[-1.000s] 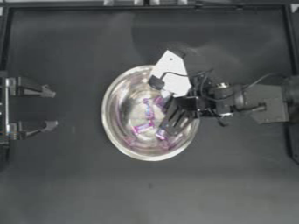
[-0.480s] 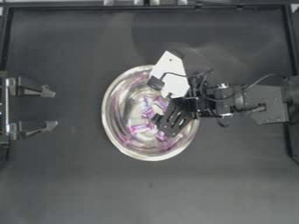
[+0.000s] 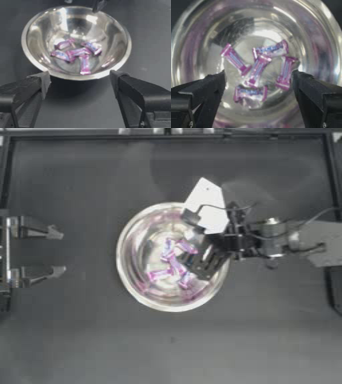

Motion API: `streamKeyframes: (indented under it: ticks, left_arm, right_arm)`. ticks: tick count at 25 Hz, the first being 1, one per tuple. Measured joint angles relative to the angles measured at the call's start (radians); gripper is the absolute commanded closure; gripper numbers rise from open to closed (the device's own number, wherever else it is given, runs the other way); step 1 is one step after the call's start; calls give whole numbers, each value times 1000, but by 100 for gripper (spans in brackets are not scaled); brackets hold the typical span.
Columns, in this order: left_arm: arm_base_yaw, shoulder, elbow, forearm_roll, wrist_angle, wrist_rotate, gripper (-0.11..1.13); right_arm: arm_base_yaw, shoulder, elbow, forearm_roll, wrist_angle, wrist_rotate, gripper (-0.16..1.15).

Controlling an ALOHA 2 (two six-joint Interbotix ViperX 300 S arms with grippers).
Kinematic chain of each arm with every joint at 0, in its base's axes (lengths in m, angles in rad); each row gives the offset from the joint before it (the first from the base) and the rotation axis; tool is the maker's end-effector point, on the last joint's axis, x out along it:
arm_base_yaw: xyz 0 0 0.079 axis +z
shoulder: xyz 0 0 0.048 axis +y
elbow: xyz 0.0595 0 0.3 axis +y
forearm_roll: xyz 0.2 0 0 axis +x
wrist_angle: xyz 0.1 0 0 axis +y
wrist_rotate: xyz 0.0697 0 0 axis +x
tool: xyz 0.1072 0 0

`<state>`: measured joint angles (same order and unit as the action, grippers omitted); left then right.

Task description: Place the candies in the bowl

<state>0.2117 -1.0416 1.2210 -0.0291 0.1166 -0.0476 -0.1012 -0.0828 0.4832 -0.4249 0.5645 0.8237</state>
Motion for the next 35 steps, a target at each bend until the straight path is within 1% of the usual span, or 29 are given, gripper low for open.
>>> streamKeyframes:
  ticks: [2, 11, 19, 28, 32, 35]
  left_arm:
    - [0, 0, 0, -2, 0, 0, 1]
    - [2, 2, 0, 0, 0, 0, 1]
    - [5, 0, 0, -2, 0, 0, 1]
    - [3, 2, -2, 0, 0, 2, 1]
    - [5, 2, 0, 6, 0, 9, 1]
    - [3, 0, -2, 9, -6, 12, 1]
  right_arm:
    - [0, -32, 21, 0, -17, 0, -4]
    - [-6, -244, 199, -2, -199, 8, -4]
    - [-6, -411, 336, -3, -267, 3, -4]
    - [-6, -520, 471, -23, -376, 6, -4]
    - [-6, -552, 503, -31, -391, 6, -4]
    - [-8, -560, 515, -52, -391, 9, -4]
